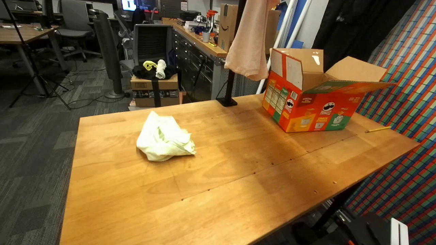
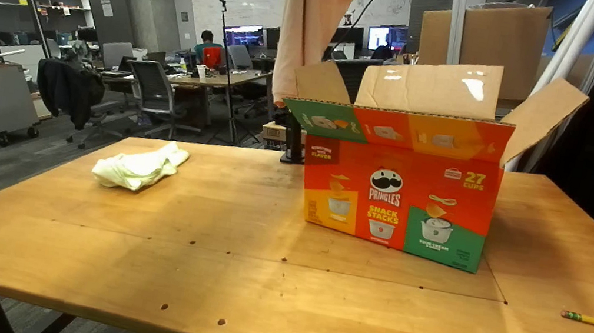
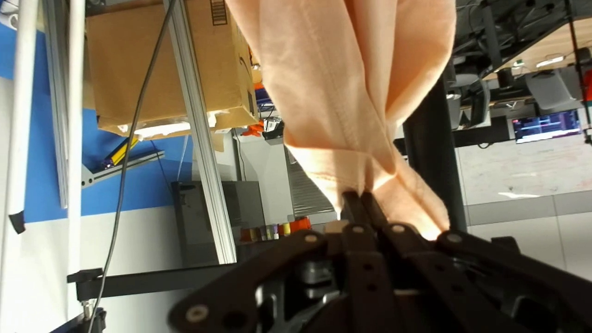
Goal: Put the shirts inside the box
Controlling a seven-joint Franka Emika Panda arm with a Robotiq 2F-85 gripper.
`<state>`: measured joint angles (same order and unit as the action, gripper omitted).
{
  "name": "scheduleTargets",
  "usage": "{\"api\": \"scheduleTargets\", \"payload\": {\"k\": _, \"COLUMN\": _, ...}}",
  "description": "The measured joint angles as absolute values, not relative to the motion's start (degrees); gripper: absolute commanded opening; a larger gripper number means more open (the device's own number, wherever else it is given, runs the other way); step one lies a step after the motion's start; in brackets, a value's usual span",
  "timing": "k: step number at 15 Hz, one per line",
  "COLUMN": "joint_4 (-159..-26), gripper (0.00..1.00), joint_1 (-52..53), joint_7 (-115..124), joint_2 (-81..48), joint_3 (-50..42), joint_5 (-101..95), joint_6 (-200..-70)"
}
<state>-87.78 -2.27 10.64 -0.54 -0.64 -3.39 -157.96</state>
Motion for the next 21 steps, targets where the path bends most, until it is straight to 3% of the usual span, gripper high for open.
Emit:
{"api": "scheduleTargets", "payload": {"k": 11, "joint_4": -83.97, "gripper": 0.01, "joint_1": -6.46, "joint_7": 14.11, "joint_2": -0.82, "joint_3": -6.34, "joint_5": -5.46, "joint_6": -157.9}}
{"api": "scheduleTargets", "payload": {"k": 21, "joint_4": -93.4, "gripper": 0.02, "joint_1": -11.33, "joint_7": 27.88, "joint_2": 8.29, "joint_3": -8.76, "joint_5": -19.34, "joint_6": -159.07}}
